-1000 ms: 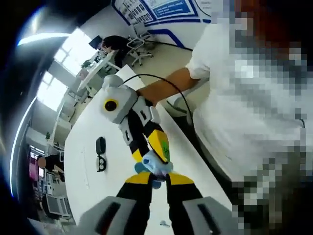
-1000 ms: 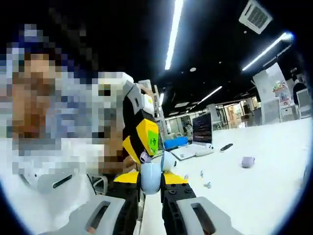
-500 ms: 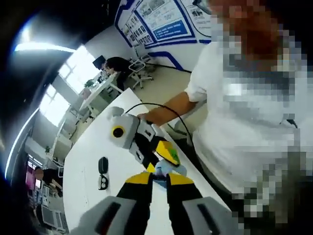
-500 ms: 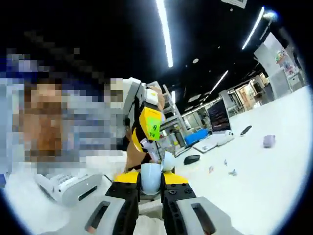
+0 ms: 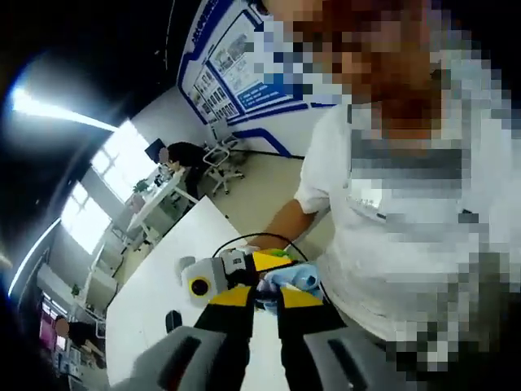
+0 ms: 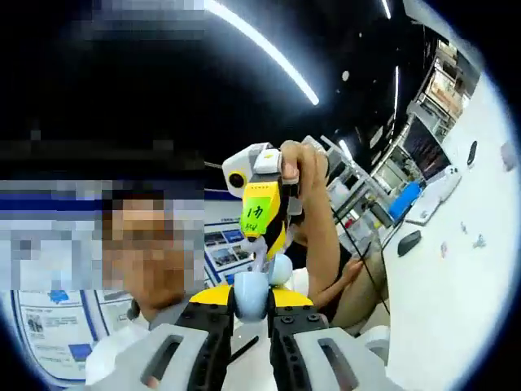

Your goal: Pick up the earbuds from the table and place the earbuds into the earbud case

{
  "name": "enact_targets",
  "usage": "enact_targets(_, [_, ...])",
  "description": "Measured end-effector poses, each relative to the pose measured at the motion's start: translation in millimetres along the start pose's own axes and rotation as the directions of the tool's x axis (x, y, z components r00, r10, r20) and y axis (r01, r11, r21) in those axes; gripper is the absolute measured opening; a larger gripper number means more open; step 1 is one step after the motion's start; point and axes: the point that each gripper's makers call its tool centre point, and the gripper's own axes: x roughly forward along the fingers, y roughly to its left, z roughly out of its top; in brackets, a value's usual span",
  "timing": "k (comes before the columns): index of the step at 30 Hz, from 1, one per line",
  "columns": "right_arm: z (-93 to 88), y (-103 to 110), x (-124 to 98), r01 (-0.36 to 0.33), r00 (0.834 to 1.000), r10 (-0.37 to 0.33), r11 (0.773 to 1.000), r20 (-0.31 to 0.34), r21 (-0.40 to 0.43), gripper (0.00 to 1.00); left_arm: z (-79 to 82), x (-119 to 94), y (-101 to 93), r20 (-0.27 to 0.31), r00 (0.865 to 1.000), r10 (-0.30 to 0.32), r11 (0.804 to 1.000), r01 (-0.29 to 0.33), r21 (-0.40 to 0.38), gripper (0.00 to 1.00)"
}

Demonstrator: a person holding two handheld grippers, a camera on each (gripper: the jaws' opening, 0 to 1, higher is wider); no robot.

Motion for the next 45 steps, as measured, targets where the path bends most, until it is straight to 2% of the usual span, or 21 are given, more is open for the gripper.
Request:
enact_targets(8, [-3.6, 1.4, 0.6, -0.004, 1.0, 0.004, 1.0, -0.011, 0.006, 0.15, 0.4, 3.7, -2.7, -0.05, 0.999, -0.019, 0.998, 0.022, 0.051, 0.13])
enact_targets(16, [-4.4, -4.9, 0.8, 0.045, 0.999, -0.046, 0.999, -0.028, -0.021, 0.15, -8.1, 7.0, -2.6, -0.158, 0.987, -0.017, 0.987, 0.041, 0.152, 0.13])
enact_targets(17, [-4.6, -11.8, -2.4, 0.057, 0.998, -0.058, 0.998, -0.029, -0.022, 0.15, -8.9, 7.4, -2.8, -0.167, 0.986, -0.018, 0.986, 0.046, 0.162, 0.13])
enact_targets(20, [-3.6, -21.2, -4.3, 0.113, 0.993, -0.114, 0.993, -0.03, -0.032, 0.15, -9.1, 10.8, -0.7, -0.177, 0.984, -0.013, 0.979, 0.048, 0.196, 0.12])
enact_targets(23, [-2.5, -25.4, -7.1, 0.125, 0.992, -0.126, 0.992, -0.019, -0.023, 0.15, -10.9, 14.4, 1.9, -0.207, 0.978, 0.005, 0.969, 0.046, 0.243, 0.12])
enact_targets(27, [-1.4, -27.7, -6.3, 0.139, 0.99, -0.139, 0.99, -0.009, -0.032, 0.15, -14.4, 15.4, 5.4, -0.22, 0.975, 0.018, 0.966, 0.04, 0.254, 0.12])
enact_targets(29, [-0.9, -26.7, -5.7, 0.132, 0.991, -0.132, 0.99, -0.008, -0.04, 0.15, -13.1, 14.5, 6.3, -0.221, 0.975, 0.021, 0.964, 0.039, 0.265, 0.12])
enact_targets(31, [4.6, -14.5, -11.6, 0.108, 0.994, -0.108, 0.993, -0.008, -0.05, 0.15, -10.1, 13.7, 6.0, -0.218, 0.976, 0.021, 0.96, 0.042, 0.276, 0.12])
enact_targets(37, [16.4, 5.4, -21.5, 0.02, 1.0, -0.021, 0.996, -0.01, -0.089, 0.15, -0.9, 13.6, 6.1, -0.174, 0.984, 0.038, 0.949, 0.02, 0.316, 0.12])
enact_targets(39, [20.4, 11.9, -25.6, -0.017, 1.0, 0.017, 0.996, -0.009, -0.084, 0.15, 5.8, 15.1, 4.5, -0.16, 0.986, 0.046, 0.937, 0.013, 0.348, 0.12])
enact_targets(41, [24.2, 13.0, -29.2, -0.027, 1.0, 0.026, 0.996, -0.01, -0.088, 0.15, 8.9, 16.2, 4.0, -0.173, 0.983, 0.058, 0.923, 0.013, 0.386, 0.12])
enact_targets(45, [27.6, 12.6, -31.1, -0.021, 1.0, 0.021, 0.996, -0.005, -0.084, 0.15, 10.8, 16.4, 3.8, -0.236, 0.967, 0.097, 0.88, 0.027, 0.473, 0.12])
